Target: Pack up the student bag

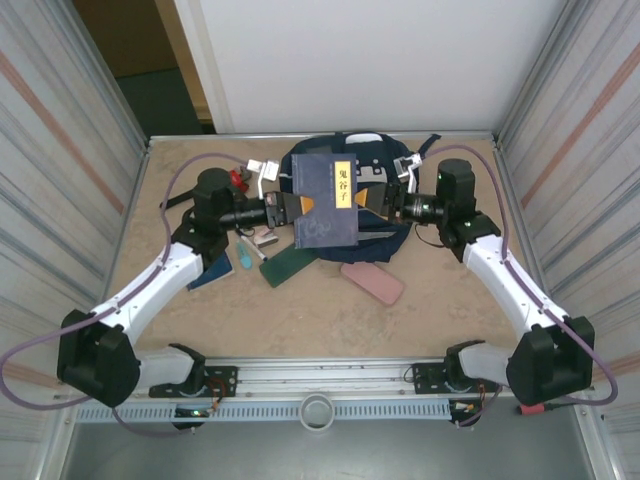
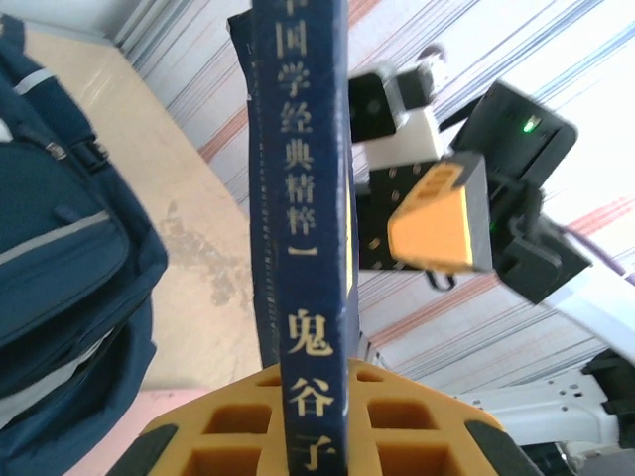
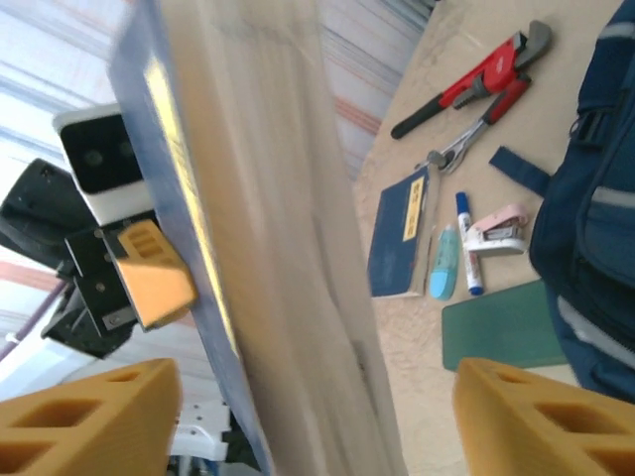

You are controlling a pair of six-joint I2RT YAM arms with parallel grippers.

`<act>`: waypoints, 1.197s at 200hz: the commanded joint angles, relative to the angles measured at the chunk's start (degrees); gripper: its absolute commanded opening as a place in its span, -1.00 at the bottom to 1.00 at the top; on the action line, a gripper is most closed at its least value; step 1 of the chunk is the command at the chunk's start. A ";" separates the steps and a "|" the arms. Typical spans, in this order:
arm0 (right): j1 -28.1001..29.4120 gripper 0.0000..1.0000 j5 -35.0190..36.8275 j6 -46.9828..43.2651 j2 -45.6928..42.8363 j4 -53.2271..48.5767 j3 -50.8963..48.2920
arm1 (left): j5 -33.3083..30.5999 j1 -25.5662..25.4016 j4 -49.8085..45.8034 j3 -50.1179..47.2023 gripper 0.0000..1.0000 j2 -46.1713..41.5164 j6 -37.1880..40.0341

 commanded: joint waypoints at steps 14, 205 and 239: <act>4.08 0.98 -2.26 0.95 0.22 9.84 -1.23 | 3.98 -0.54 10.17 3.36 -1.00 0.78 -5.09; -19.17 -1.00 14.60 -10.90 -4.86 -21.90 2.96 | -23.67 -9.71 -42.85 25.62 0.37 28.15 79.94; -19.17 -1.00 15.40 -12.03 -5.19 -24.16 1.86 | -24.26 -12.26 -44.34 28.89 0.36 33.47 85.23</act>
